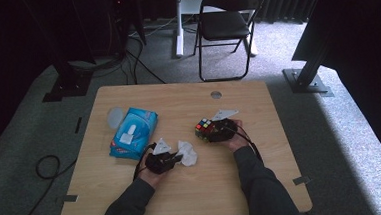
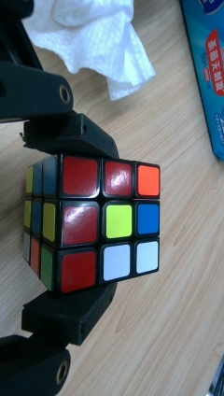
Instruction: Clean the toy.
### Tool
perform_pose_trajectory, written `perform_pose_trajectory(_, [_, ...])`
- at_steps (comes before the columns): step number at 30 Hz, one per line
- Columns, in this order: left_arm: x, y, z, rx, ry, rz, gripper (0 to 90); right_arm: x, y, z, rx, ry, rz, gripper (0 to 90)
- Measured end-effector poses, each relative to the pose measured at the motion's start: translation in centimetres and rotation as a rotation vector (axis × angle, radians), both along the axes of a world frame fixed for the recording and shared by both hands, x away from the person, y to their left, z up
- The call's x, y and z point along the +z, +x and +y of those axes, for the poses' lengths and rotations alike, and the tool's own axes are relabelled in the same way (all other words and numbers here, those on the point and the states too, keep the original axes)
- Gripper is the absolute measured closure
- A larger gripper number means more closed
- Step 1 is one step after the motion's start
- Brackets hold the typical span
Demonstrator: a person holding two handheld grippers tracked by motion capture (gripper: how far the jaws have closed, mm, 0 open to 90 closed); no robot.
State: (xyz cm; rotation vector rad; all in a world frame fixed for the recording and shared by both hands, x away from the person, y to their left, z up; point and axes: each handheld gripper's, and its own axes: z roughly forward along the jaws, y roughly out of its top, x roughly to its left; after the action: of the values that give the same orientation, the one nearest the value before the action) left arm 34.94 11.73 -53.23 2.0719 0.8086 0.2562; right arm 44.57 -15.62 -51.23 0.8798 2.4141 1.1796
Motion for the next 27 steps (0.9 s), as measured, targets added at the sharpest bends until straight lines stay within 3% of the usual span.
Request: perform_pose_trajectory(27, [1.8,0.8,0.8,0.031,-0.023,-0.042,82.4,0.1,-2.7,0.6,0.094,-0.005,-0.012,34.1])
